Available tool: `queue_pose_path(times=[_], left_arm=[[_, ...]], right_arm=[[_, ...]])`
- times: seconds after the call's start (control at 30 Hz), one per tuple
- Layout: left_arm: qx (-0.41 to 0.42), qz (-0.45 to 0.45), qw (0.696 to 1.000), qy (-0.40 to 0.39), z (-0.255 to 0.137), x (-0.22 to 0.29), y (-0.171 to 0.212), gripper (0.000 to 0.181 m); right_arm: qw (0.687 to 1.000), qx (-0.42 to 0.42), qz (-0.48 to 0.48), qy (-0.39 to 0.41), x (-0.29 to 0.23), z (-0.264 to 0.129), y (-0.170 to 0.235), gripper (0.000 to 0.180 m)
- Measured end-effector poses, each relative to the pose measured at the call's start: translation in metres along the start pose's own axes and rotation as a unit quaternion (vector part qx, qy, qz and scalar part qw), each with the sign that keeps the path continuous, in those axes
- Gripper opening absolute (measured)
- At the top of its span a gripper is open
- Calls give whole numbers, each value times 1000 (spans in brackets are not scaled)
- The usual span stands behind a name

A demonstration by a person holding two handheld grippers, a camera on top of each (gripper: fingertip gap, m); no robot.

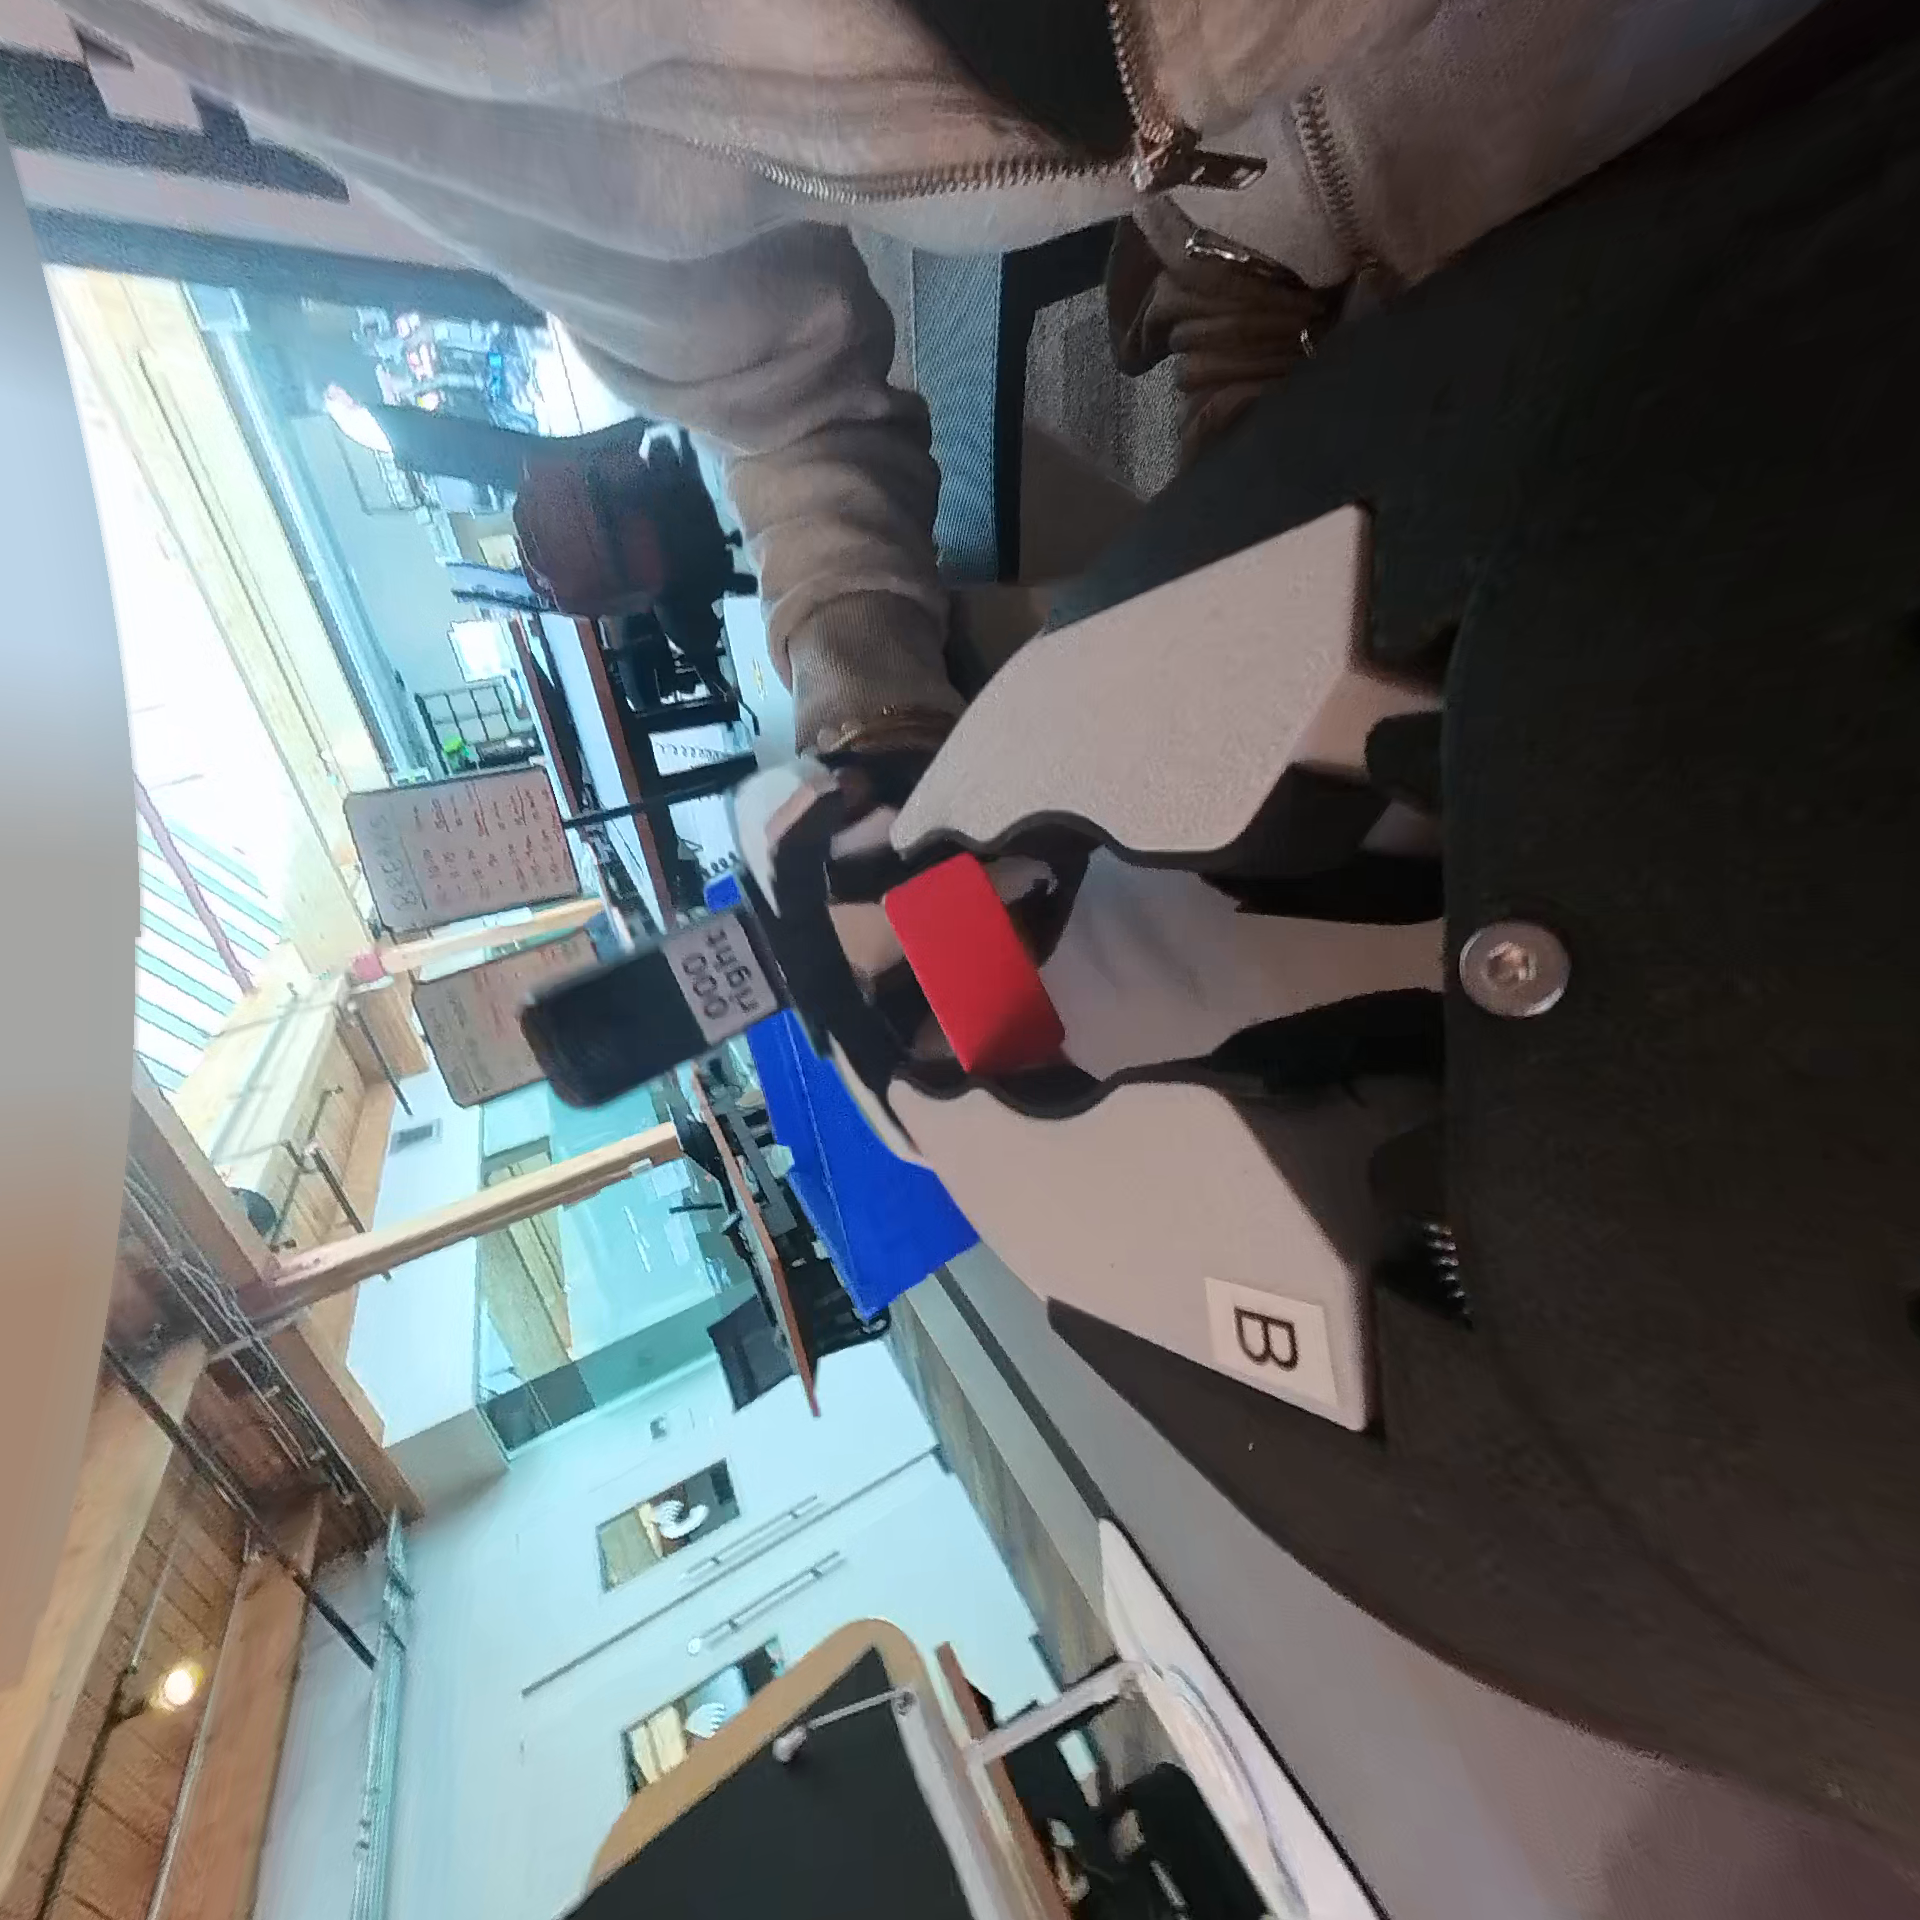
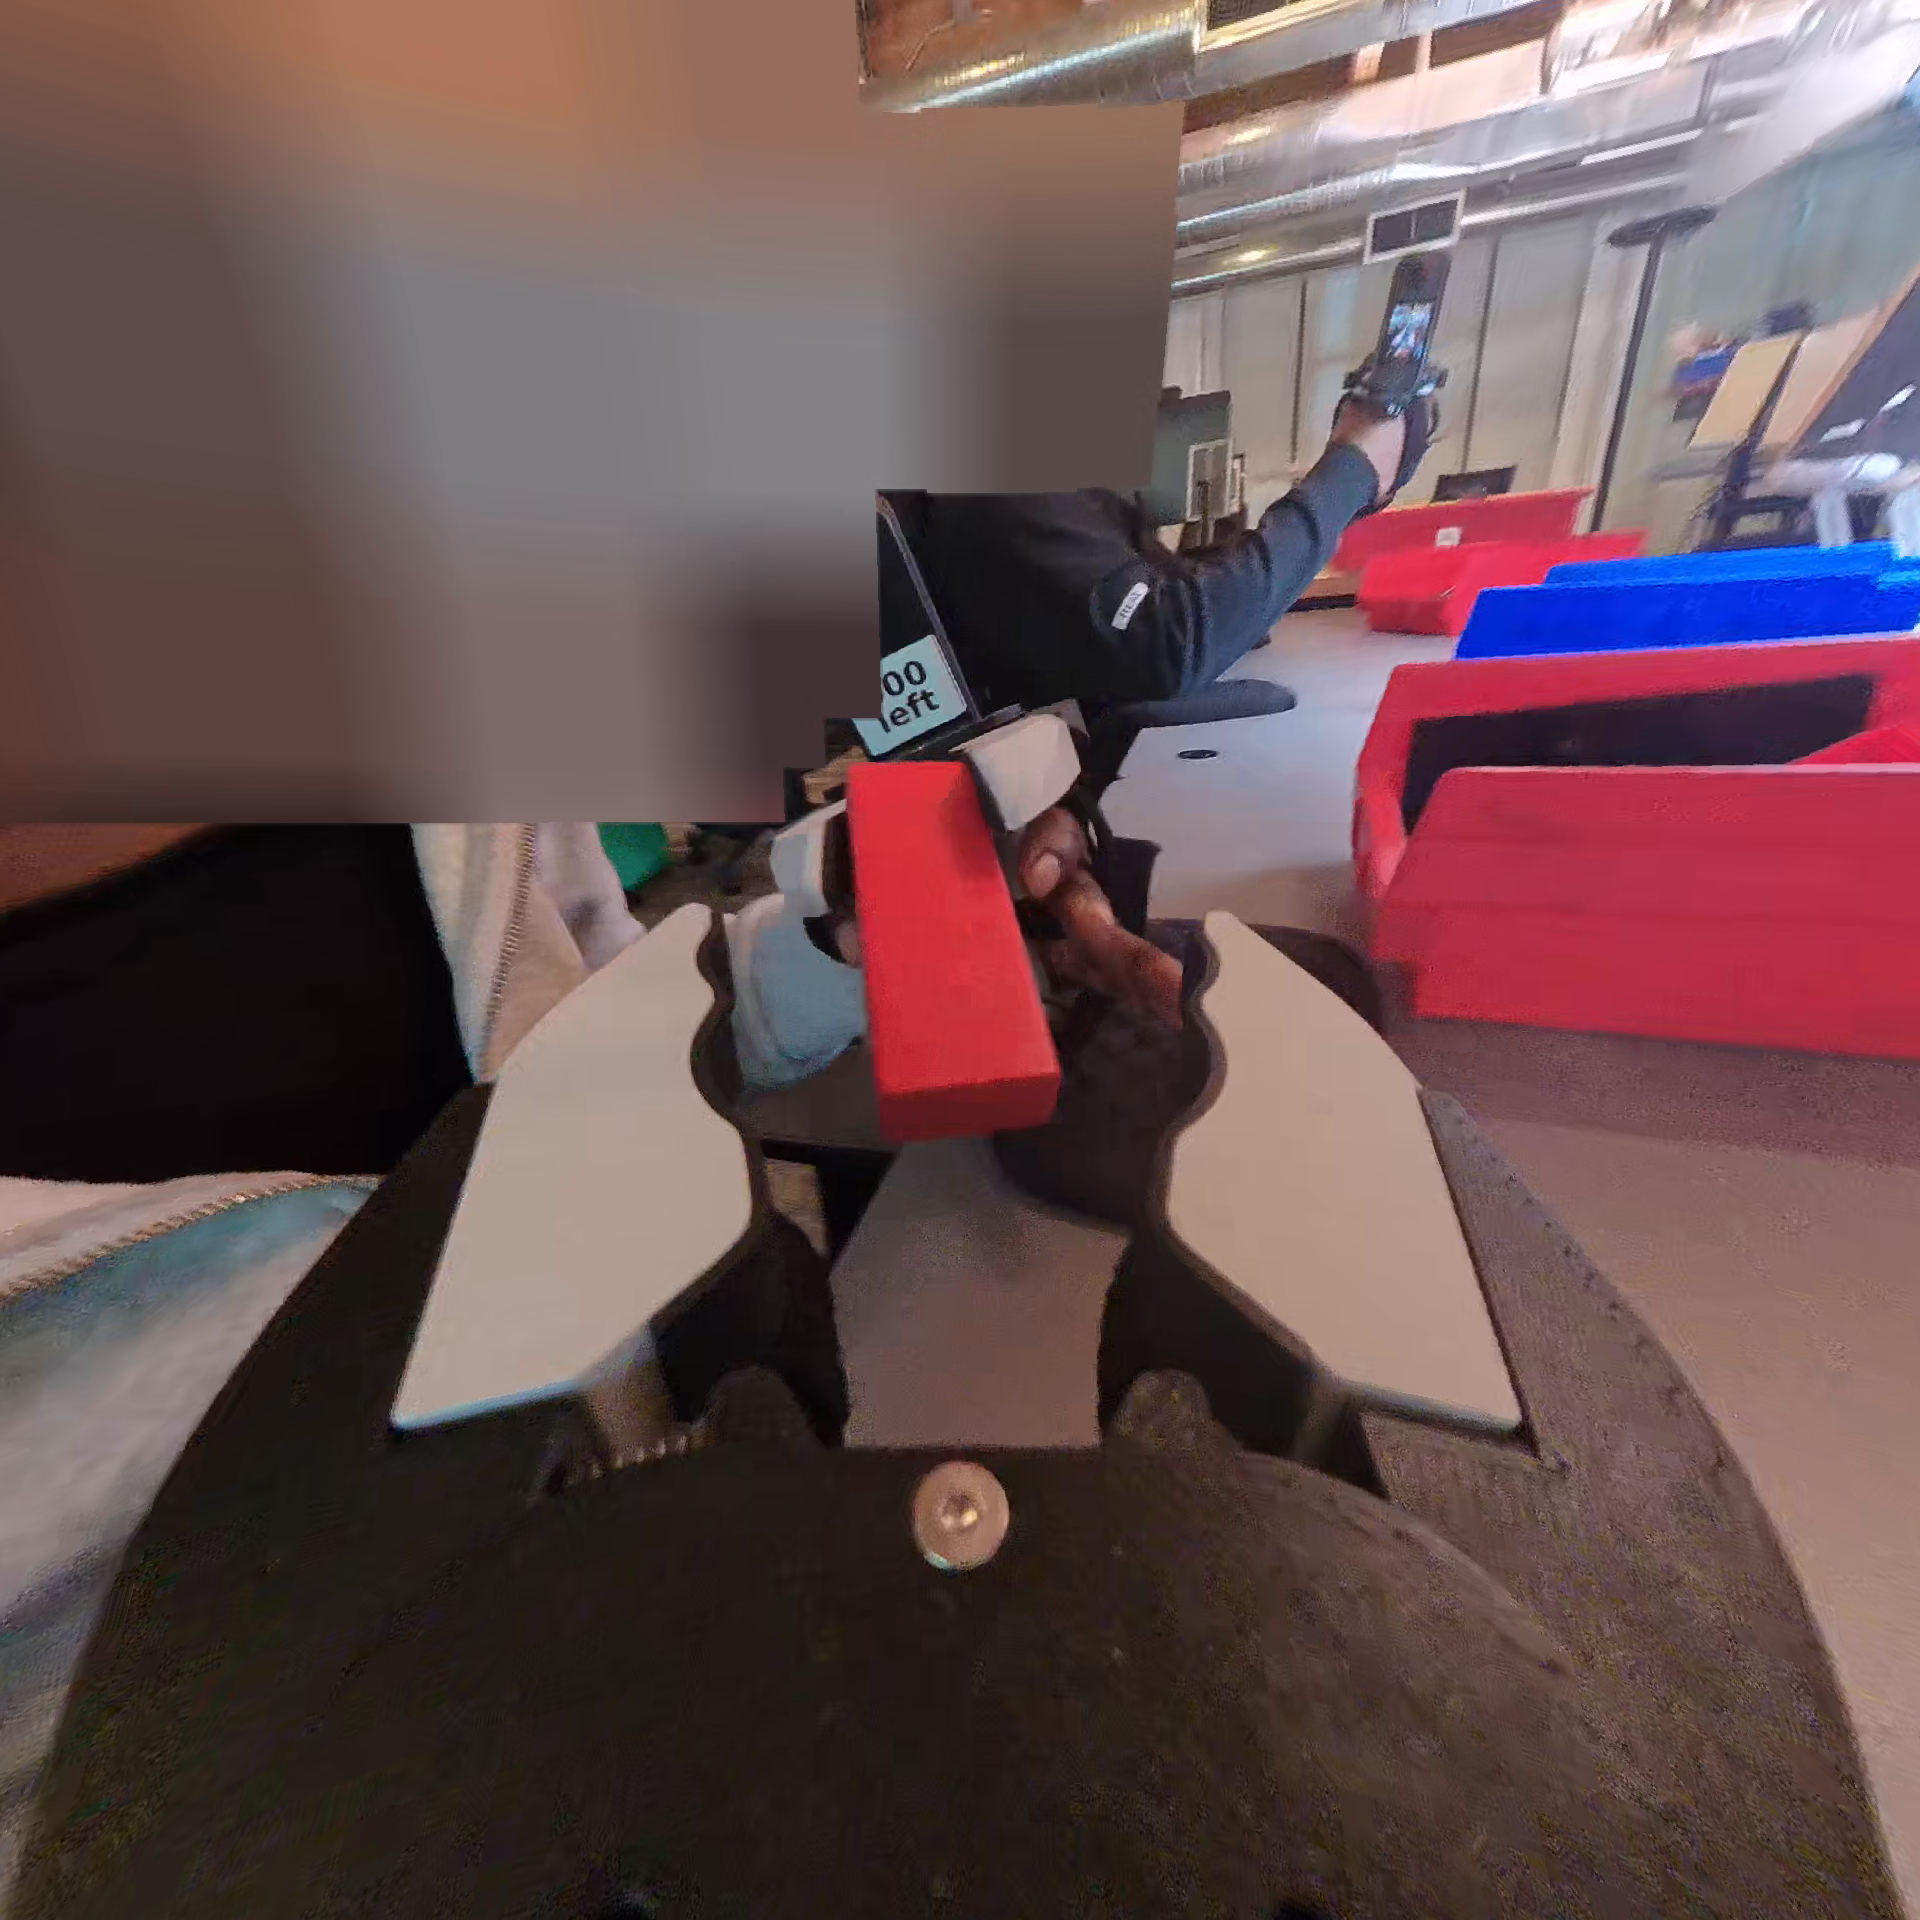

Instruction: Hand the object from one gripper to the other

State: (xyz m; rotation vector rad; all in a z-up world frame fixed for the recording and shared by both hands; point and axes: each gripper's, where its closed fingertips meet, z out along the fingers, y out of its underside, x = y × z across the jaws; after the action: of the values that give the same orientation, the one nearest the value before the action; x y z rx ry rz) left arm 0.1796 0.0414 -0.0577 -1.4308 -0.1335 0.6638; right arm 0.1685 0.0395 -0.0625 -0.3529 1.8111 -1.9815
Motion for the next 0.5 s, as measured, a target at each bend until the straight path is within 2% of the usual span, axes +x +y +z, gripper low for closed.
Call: queue_pose_path(times=[0.1,0.2,0.23,0.27,0.4,0.47,0.5], left_arm=[[19,11,1000,-1,2,2,-5,36],[35,10,999,-4,3,2,-7,36],[38,8,999,-2,3,3,-8,36],[39,6,999,-4,4,2,-8,36],[39,26,999,-16,6,2,-7,38],[14,102,994,-44,5,-1,-4,58],[-11,153,987,-54,3,-2,0,62]], right_arm=[[999,5,38,-20,-3,1,0,75],[999,-4,38,-30,-7,3,3,68],[999,-6,32,-29,-7,3,4,56],[999,-10,21,-30,-8,2,5,35],[999,-23,22,-33,-8,0,4,34],[996,-26,69,-50,-10,-2,4,34],[993,-26,101,-58,-9,-3,4,34]])
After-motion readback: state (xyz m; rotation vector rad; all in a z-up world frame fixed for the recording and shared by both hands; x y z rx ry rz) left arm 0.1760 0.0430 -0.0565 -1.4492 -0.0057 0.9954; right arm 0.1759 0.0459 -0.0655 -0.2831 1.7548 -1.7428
